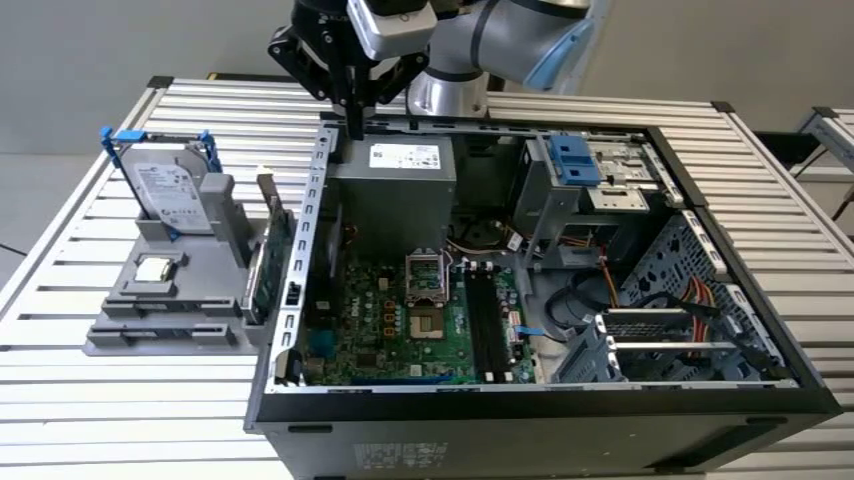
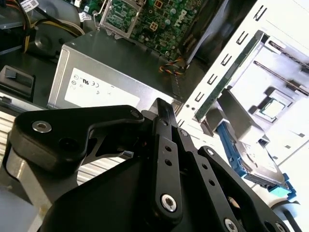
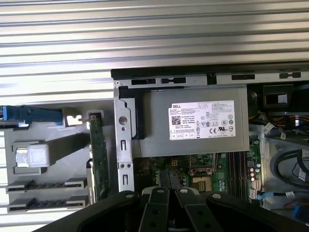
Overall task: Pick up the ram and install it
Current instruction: 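Reach for the ram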
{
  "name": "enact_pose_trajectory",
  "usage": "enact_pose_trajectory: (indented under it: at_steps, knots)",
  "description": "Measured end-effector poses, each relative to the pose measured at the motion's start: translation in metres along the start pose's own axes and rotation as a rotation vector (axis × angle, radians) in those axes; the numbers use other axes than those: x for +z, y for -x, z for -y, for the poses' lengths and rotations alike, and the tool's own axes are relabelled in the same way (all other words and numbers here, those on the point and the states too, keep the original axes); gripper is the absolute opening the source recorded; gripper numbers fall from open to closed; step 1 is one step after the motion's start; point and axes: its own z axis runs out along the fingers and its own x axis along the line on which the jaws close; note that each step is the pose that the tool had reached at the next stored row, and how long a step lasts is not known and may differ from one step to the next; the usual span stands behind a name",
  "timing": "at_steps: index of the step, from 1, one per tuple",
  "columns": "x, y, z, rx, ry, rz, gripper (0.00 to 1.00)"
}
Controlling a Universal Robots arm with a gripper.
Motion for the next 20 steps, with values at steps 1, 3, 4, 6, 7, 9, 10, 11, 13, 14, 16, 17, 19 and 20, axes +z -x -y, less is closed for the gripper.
enact_pose_trajectory:
  at_steps: [1,3,4,6,7,9,10,11,13,14,16,17,19,20]
  knots:
    - [0.0000,0.0000,0.0000,0.000,0.0000,0.0000,0.00]
    - [0.0000,-0.0001,0.0000,0.000,0.0000,-0.0001,0.00]
    - [0.0000,-0.0001,0.0000,0.000,0.0000,-0.0001,0.00]
    - [0.0000,-0.0001,0.0000,0.000,0.0000,-0.0001,0.00]
    - [0.0000,-0.0001,0.0000,0.000,0.0000,-0.0001,0.00]
    - [0.0000,-0.0001,0.0000,0.000,0.0000,-0.0001,0.00]
    - [0.0000,-0.0001,0.0000,0.000,0.0000,-0.0002,0.00]
    - [0.0000,-0.0004,0.0000,0.000,0.0000,-0.0002,0.00]
    - [-0.0001,-0.0015,0.0002,0.000,-0.0001,-0.0002,0.00]
    - [-0.0001,-0.0024,0.0002,0.000,-0.0001,-0.0002,0.00]
    - [-0.0001,-0.0051,0.0004,0.000,0.0001,-0.0001,0.00]
    - [-0.0001,-0.0066,0.0005,0.000,0.0001,-0.0001,0.00]
    - [-0.0002,-0.0095,0.0007,0.000,0.0001,-0.0001,0.00]
    - [-0.0003,-0.0108,0.0008,0.000,0.0000,-0.0002,0.00]
